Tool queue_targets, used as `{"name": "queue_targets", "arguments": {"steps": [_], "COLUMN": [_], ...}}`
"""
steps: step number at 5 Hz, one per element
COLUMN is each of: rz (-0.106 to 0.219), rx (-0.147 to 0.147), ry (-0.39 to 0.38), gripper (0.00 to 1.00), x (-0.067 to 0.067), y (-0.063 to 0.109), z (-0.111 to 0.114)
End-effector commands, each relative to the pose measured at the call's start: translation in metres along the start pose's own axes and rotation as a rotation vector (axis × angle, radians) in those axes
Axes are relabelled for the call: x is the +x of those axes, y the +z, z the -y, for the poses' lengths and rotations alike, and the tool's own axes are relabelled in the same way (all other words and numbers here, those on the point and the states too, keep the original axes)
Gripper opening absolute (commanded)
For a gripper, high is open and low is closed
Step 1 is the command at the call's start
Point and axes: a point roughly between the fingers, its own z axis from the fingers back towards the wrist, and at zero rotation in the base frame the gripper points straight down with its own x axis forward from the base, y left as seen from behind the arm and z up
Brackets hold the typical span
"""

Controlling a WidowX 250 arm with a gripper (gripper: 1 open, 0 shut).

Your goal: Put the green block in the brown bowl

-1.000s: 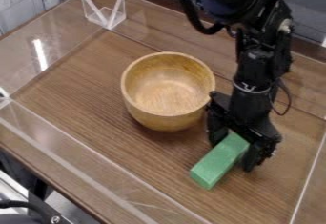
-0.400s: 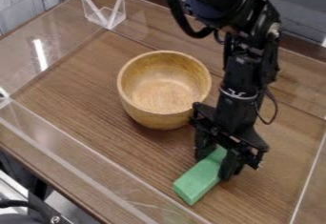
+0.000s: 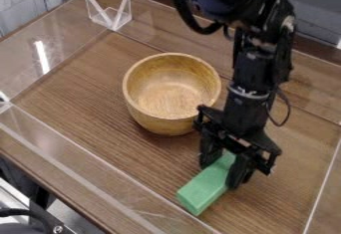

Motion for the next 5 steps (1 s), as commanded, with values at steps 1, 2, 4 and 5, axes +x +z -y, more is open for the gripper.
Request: {"name": "queue_targets", "arguments": {"steps": [1, 2, 4, 5], "rz": [0.076, 0.089, 0.194, 0.204], "rx": [-0.006, -0.025, -0.046, -0.057], "ry": [0.004, 0.042, 0.228, 0.224], "gripper": [0.00, 0.00, 0.00, 0.00], "x": [0.001, -0.005, -0.014, -0.014], "y": [0.036, 0.067, 0.163, 0.145], "z": [0.006, 0.010, -0.044, -0.028]}}
